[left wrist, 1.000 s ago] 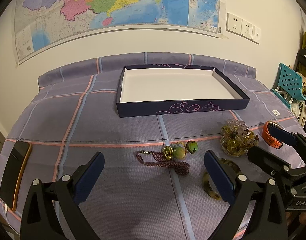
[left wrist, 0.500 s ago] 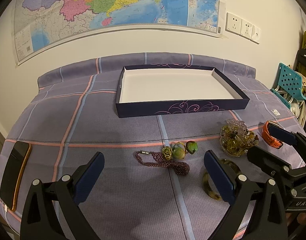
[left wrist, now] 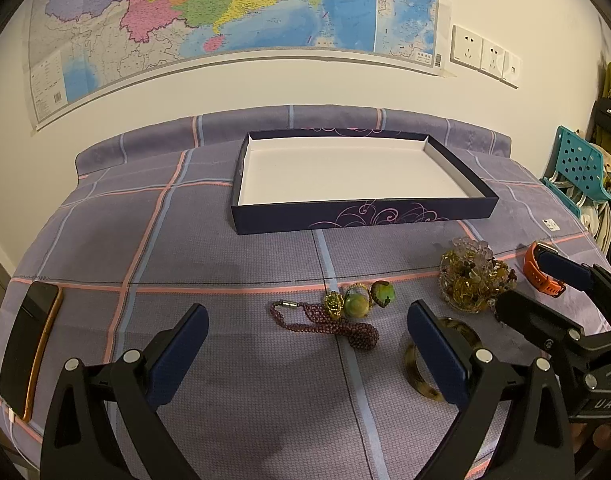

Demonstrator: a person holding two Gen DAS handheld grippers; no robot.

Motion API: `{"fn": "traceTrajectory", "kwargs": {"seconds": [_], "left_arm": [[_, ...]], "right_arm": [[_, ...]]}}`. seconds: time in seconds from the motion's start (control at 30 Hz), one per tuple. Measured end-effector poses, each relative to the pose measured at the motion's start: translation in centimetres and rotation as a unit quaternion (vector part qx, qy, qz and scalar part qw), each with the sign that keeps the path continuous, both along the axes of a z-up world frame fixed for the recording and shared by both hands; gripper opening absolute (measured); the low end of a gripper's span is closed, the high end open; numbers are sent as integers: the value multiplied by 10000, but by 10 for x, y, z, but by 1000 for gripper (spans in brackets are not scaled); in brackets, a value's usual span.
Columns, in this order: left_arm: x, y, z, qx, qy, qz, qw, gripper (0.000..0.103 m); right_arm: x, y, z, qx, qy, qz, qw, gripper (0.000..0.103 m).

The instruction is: Organize jewelry

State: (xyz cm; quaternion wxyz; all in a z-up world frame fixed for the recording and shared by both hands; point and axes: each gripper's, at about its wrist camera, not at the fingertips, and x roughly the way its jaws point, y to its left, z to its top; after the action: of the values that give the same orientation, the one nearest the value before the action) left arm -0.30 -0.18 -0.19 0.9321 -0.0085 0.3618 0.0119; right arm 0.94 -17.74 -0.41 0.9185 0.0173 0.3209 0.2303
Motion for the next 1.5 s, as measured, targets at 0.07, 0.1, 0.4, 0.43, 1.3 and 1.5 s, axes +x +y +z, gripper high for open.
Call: {"fn": "traceTrajectory", "kwargs": {"seconds": [0.07,0.1,0.4,0.43,1.3,1.5], "left_arm": [[0,0,0,-1,5,5,10000,96],[-1,0,0,-6,4,2,10000,96],[-1,-1,-1,3,-1,5,10000,96],[-1,-1,-1,3,-2,4,10000,96],[-2,-4,-3,14,8,-40,10000,96],[-1,-8,-5,31,38,-125,9999,96]], "right_arm": [[0,1,-1,-7,3,8,10000,97],[0,0,0,-9,2,-2,10000,97],[1,0,-3,33,48,7,10000,97],[0,0,-3,26,51,3,10000,97],[1,-1,-5,62,99,35,9999,97],[0,-2,-5,74,98,17,9999,97]]}}
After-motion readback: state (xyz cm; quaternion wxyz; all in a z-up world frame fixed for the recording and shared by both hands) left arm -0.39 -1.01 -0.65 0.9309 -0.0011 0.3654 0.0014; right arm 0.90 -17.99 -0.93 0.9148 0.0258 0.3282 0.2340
